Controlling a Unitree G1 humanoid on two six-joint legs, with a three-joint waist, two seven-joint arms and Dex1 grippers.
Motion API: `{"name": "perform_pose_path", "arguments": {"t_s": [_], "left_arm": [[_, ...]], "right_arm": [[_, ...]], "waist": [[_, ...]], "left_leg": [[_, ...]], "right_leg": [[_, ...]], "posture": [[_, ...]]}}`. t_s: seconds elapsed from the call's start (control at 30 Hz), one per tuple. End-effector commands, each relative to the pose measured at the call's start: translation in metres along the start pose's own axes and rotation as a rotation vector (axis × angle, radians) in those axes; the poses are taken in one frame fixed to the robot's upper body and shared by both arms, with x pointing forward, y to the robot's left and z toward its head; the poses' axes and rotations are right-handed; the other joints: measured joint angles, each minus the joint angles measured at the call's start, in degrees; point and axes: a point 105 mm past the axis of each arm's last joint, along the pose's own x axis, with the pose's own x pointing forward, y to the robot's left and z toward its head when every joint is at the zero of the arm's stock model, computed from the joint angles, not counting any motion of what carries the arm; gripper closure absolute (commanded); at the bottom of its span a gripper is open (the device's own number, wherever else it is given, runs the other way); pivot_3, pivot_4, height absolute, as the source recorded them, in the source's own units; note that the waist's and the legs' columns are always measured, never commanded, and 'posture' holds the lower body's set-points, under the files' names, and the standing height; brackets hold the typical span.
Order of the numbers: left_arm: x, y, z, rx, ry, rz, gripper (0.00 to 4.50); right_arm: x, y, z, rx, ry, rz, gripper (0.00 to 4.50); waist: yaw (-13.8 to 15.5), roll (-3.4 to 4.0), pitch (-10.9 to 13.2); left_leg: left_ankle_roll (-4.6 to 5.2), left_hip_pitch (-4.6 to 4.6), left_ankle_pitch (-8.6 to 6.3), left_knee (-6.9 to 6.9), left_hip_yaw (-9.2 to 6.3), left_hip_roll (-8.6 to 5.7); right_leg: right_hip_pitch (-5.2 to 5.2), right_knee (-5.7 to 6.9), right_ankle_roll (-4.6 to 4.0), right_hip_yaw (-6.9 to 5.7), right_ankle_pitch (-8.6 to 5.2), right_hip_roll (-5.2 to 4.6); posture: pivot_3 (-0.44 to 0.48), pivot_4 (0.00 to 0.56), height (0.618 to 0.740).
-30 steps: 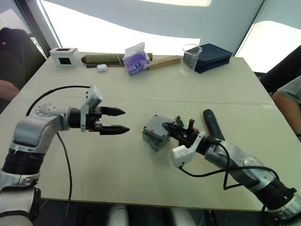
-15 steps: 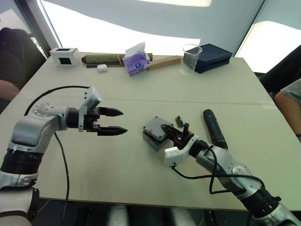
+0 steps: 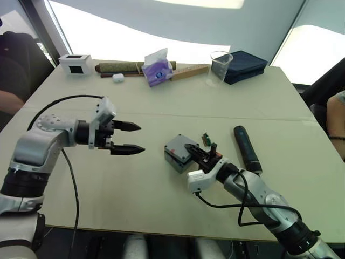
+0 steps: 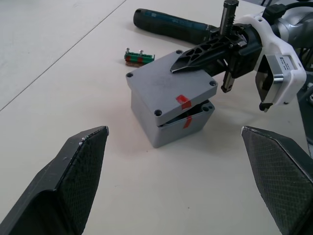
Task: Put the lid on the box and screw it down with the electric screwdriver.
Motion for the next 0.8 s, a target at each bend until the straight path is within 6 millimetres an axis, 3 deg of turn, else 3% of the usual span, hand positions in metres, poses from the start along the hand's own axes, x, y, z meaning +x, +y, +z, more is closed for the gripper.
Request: {"name": "perform_pose_path", "arguments": {"t_s": [0.03, 0.33, 0.53, 0.8], "left_arm": [[-0.001, 0.001, 0.008, 0.053, 0.001, -0.005, 0.04], [0.001, 0.003, 0.009, 0.064, 0.002, -0.008, 0.04], [0.001, 0.005, 0.009, 0.073, 0.002, -0.008, 0.04], [0.005, 0.007, 0.011, 0.085, -0.009, -0.005, 0.04]], "right_arm": [[-0.003, 0.003, 0.002, -0.001, 0.005, -0.007, 4.22], [-0.006, 0.010, 0.003, -0.036, 0.010, -0.024, 4.22], [-0.008, 0.004, 0.005, -0.021, 0.002, -0.098, 4.22], [-0.008, 0.015, 0.004, 0.026, 0.003, -0.059, 4.22]], "waist": [[0.02, 0.00, 0.00], [0.01, 0.00, -0.01], [-0.01, 0.00, -0.01], [-0.13, 0.00, -0.01]], "left_leg": [[0.00, 0.00, 0.00, 0.00, 0.00, 0.00], [0.00, 0.00, 0.00, 0.03, 0.00, 0.00], [0.00, 0.00, 0.00, 0.04, -0.01, 0.00], [0.00, 0.00, 0.00, 0.08, -0.03, -0.01]], "right_leg": [[0.01, 0.00, 0.00, 0.00, 0.00, 0.00], [0.00, 0.04, 0.00, 0.00, 0.00, 0.00], [0.00, 0.06, 0.00, 0.00, 0.00, 0.00], [0.00, 0.14, 0.00, 0.00, 0.00, 0.01]], "posture": [[0.000, 0.150, 0.721], [0.000, 0.150, 0.721], [0.000, 0.150, 0.721], [0.000, 0.150, 0.721]]}}
